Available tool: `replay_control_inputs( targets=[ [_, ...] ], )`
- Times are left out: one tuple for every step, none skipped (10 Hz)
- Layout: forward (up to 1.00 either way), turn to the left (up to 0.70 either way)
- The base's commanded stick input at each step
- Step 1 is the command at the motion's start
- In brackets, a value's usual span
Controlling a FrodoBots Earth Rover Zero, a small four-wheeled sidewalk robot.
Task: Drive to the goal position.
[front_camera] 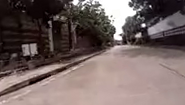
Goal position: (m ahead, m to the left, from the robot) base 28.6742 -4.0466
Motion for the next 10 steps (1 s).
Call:
replay_control_inputs(
  targets=[
    [0.70,-0.32],
    [0.70,-0.33],
    [0.70,-0.07],
    [0.70,0.00],
    [0.70,0.00],
    [0.70,0.00],
    [0.70,0.00],
    [0.70,0.00],
    [0.70,0.00],
    [0.70,0.00]
  ],
)
